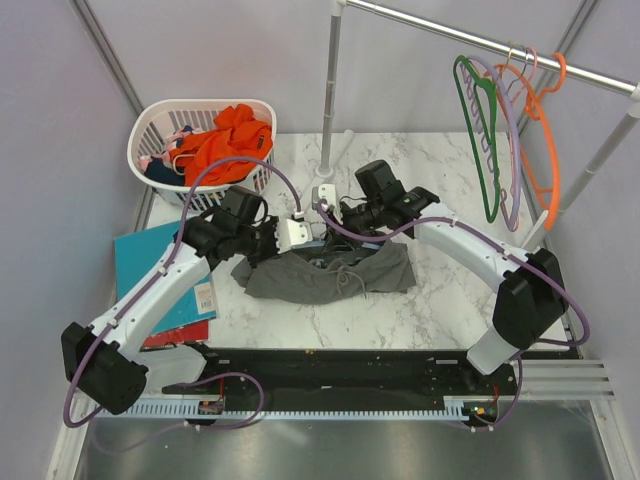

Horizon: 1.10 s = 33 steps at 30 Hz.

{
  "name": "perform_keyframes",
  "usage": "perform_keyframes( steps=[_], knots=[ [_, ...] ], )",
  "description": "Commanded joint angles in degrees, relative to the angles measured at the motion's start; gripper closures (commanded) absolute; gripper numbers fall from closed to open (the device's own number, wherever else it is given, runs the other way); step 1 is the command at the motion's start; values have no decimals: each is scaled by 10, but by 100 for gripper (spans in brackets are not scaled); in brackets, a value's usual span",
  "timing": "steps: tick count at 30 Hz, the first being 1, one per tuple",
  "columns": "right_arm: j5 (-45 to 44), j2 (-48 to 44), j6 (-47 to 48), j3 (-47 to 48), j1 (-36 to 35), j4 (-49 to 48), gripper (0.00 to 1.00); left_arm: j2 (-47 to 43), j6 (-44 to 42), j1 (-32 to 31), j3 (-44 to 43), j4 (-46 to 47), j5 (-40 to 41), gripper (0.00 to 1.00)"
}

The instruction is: Place the shorts on the hanger

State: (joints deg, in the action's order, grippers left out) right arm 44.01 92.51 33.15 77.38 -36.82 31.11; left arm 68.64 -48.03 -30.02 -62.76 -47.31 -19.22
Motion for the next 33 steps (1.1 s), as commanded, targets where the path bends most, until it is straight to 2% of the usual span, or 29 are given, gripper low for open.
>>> perform_keyframes(
  steps=[1, 4, 5, 9, 10, 14, 17, 22, 27, 33],
  knots=[
    [2, 2, 1, 18, -2, -13, 100, -27, 35, 0, 0, 56, -52, 98],
    [-21, -18, 14, 22, 6, 8, 100, -38, 50, 23, 0, 56, -50, 88],
    [-24, -25, 14, 22, 11, 12, 100, -40, 57, 33, -1, 57, -54, 79],
    [-43, -48, 16, 40, 40, 50, 100, -81, 87, 101, -3, 61, -100, 54],
    [-49, -55, 16, 45, 43, 56, 100, -109, 96, 122, 2, 66, -109, 50],
    [-53, -71, 14, 56, 53, 69, 100, -178, 157, 136, 45, 101, -122, 41],
    [-50, -77, 13, 69, 56, 83, 100, -195, 199, 136, 74, 109, -131, 40],
    [-44, -94, 2, 83, 61, 89, 100, -168, 251, 136, 107, 126, -120, 39],
    [-37, -112, -13, 106, 61, 98, 100, -133, 310, 136, 113, 172, -77, 35],
    [-37, -124, -29, 136, 61, 106, 100, -118, 341, 136, 107, 202, -98, 36]
  ],
)
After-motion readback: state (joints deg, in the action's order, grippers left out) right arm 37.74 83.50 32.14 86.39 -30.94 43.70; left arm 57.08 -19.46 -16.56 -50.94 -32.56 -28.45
